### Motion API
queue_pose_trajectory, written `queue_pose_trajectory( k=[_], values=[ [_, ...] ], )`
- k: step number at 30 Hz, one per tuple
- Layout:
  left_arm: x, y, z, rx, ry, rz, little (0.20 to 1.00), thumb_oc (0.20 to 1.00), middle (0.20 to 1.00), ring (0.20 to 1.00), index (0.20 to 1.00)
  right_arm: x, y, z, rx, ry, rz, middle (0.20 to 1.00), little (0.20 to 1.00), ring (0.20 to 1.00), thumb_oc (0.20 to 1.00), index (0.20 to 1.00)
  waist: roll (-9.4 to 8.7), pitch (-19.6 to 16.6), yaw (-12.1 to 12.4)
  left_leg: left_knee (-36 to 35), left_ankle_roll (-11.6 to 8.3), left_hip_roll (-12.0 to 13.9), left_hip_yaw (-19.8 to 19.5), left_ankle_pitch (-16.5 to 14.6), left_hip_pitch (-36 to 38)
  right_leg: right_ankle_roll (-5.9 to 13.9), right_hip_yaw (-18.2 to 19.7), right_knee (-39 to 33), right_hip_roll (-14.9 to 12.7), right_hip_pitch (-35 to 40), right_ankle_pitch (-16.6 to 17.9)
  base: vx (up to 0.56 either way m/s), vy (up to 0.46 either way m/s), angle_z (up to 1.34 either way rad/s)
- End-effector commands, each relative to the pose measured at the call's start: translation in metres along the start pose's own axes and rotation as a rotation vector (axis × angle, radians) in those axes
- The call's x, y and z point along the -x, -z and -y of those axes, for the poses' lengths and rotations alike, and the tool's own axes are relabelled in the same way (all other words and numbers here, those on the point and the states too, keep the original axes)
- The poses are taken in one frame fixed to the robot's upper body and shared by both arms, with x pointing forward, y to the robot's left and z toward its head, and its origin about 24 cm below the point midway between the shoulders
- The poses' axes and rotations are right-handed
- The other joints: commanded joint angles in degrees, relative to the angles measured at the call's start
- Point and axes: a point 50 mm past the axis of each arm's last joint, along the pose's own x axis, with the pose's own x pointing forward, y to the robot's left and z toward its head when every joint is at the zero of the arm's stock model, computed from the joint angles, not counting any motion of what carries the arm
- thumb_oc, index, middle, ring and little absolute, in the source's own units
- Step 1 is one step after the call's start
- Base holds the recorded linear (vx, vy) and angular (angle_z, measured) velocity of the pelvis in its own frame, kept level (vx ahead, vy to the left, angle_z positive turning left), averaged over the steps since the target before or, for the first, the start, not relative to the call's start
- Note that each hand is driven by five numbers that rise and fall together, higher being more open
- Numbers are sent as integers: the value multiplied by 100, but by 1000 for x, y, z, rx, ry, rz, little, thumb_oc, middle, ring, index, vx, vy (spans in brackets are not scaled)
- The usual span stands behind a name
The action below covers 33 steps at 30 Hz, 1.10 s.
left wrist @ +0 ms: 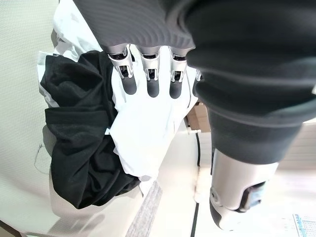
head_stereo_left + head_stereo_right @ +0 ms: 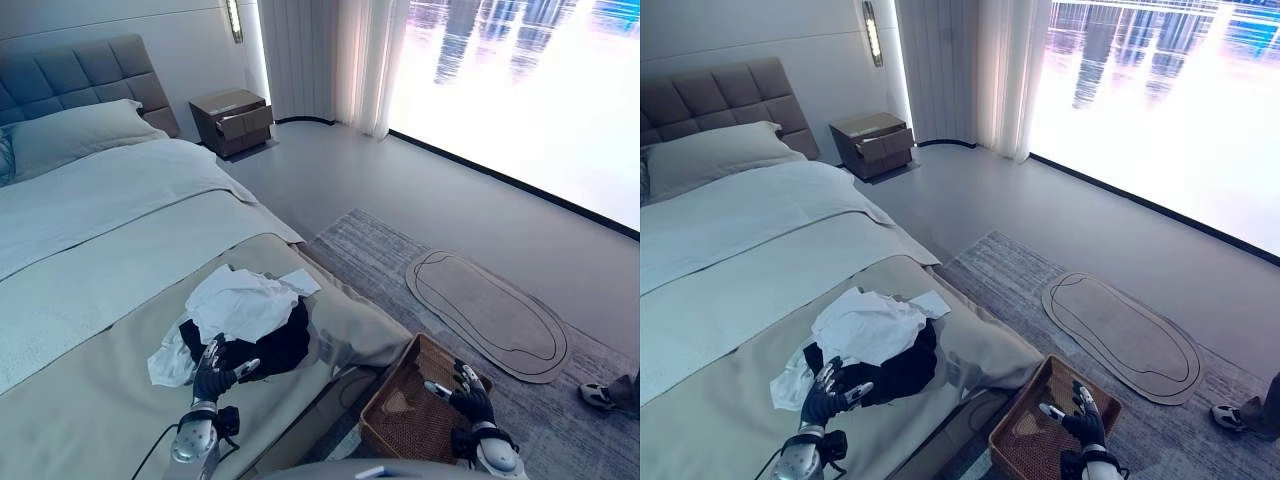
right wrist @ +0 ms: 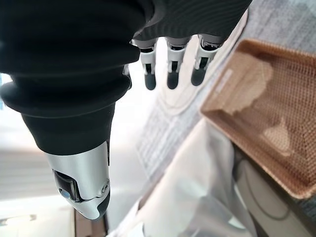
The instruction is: Pick up clothes into the bucket
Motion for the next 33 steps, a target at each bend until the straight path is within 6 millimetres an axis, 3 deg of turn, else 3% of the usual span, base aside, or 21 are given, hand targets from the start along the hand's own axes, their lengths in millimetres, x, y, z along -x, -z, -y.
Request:
queue_pose_trajectory(
  k=[1,12,21,25,27,28,31,32,33],
  values=[
    [-9,-28,-7,26,0,139,1000,1000,1000,1000,1000,-8,-34,-6,-6,-26,165,1000,1000,1000,1000,1000,-269,87,32,41,28,30,321,-378,374,358,-81,14,-562,-104,420,0,0,0],
    [-10,-27,-8,-10,-5,135,1000,1000,1000,1000,1000,-9,-33,-8,-5,-32,155,1000,1000,1000,1000,1000,-270,125,47,41,63,-9,329,-385,412,368,-18,14,-584,-106,424,6,0,0],
    [-12,-31,-11,-69,-12,157,1000,1000,1000,1000,1000,-12,-40,-10,12,-55,176,1000,1000,1000,1000,1000,-313,421,78,350,152,-80,251,-447,10,393,97,217,-726,-427,455,-7,10,-4],
    [-23,-57,-13,-138,-40,262,1000,1000,1000,1000,1000,-18,-59,-7,12,-47,248,1000,1000,1000,1000,1000,-383,1062,61,1272,194,-77,105,-673,-826,340,135,616,-864,-909,428,-137,-8,2],
    [-23,-57,-13,-138,-40,263,1000,1000,1000,1000,1000,-18,-60,-7,12,-47,249,1000,1000,1000,1000,1000,-380,1055,58,1305,196,-73,100,-686,-861,339,134,630,-864,-933,423,-118,2,12],
    [-30,-75,-14,-162,-73,332,1000,1000,1000,1000,1000,-23,-73,-6,3,-37,293,1000,1000,1000,1000,1000,-391,1333,41,1553,207,-68,74,-710,-1231,323,181,767,-896,-1253,450,-143,8,9],
    [-37,-92,-15,-177,-108,390,1000,1000,1000,1000,1000,-27,-87,-8,2,-37,339,1000,1000,1000,1000,1000,-393,1481,12,1782,214,-33,77,-742,-1665,312,262,933,-930,-1709,479,-188,39,-4],
    [-43,-107,-14,-192,-142,443,1000,1000,1000,1000,1000,-30,-100,-11,4,-47,385,1000,1000,1000,1000,1000,-381,1564,-11,1960,224,10,97,-775,-2012,297,366,1098,-950,-2139,475,-78,37,-6],
    [-43,-107,-14,-192,-142,444,1000,1000,1000,1000,1000,-30,-100,-11,4,-47,385,1000,1000,1000,1000,1000,-380,1560,-10,1965,224,12,98,-778,-2019,296,368,1101,-949,-2145,475,-165,91,-8]
  ],
)
